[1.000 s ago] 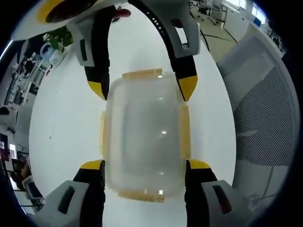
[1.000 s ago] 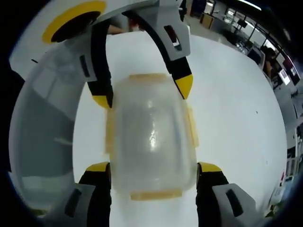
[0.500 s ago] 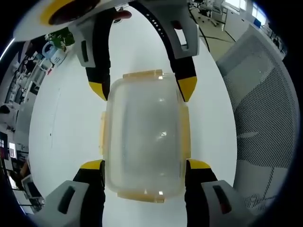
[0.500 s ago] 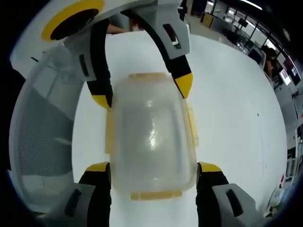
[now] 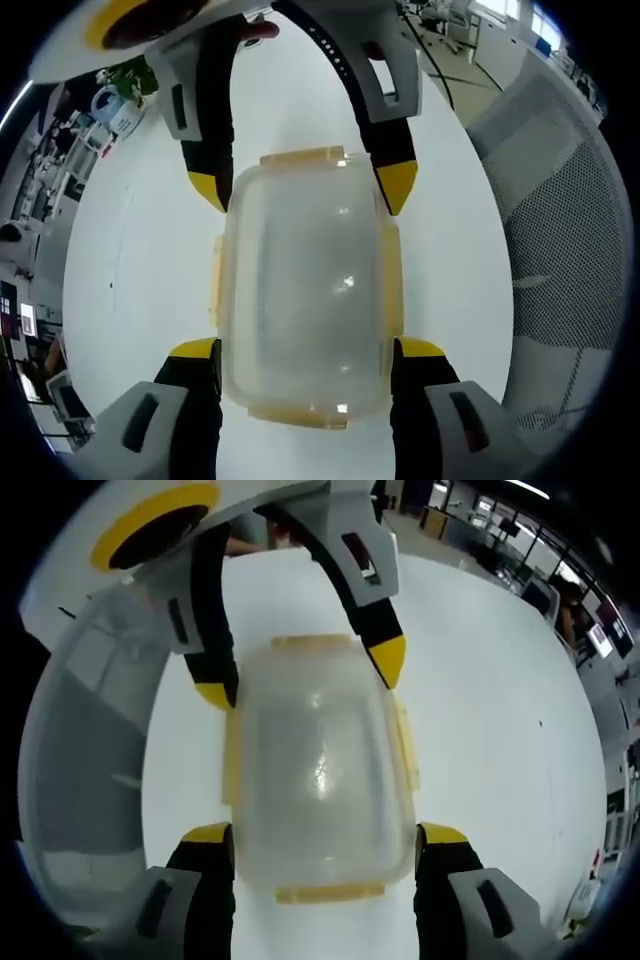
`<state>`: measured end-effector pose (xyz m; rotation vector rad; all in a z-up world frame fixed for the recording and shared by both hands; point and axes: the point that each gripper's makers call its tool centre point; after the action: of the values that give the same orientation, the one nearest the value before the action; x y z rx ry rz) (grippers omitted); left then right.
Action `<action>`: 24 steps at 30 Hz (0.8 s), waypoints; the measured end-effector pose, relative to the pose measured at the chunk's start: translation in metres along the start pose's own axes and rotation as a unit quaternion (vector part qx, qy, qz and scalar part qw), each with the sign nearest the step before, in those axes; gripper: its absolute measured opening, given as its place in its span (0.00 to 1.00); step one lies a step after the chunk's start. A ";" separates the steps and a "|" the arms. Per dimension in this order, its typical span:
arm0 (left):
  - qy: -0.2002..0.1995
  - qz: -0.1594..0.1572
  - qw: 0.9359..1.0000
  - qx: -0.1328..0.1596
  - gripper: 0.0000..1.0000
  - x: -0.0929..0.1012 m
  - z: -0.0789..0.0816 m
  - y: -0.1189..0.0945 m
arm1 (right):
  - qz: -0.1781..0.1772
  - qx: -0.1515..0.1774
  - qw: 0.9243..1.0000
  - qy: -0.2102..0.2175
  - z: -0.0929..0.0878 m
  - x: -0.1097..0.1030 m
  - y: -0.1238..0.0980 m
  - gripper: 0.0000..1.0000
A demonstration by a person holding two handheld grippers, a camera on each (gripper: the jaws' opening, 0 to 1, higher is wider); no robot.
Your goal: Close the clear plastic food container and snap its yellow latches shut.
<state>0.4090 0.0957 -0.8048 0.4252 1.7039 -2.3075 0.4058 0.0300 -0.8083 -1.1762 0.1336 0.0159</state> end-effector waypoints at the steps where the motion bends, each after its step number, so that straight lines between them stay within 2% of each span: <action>1: -0.001 0.000 1.000 0.001 0.69 -0.002 0.000 0.001 | 0.000 0.000 1.000 -0.001 0.000 0.002 0.000 0.73; 24: -0.008 0.005 1.000 0.009 0.69 -0.025 -0.002 0.010 | 0.001 -0.004 1.000 -0.001 0.002 0.028 -0.002 0.73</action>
<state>0.4364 0.0951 -0.8052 0.4173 1.6714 -2.3149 0.4339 0.0300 -0.8090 -1.1835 0.1329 0.0200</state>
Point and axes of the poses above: the point that each gripper's makers call its tool centre point, and the gripper's own axes: y roughly forward along the fingers, x roughly to its right, z roughly out of its top, and after that the axes turned 9 degrees about z, right-handed
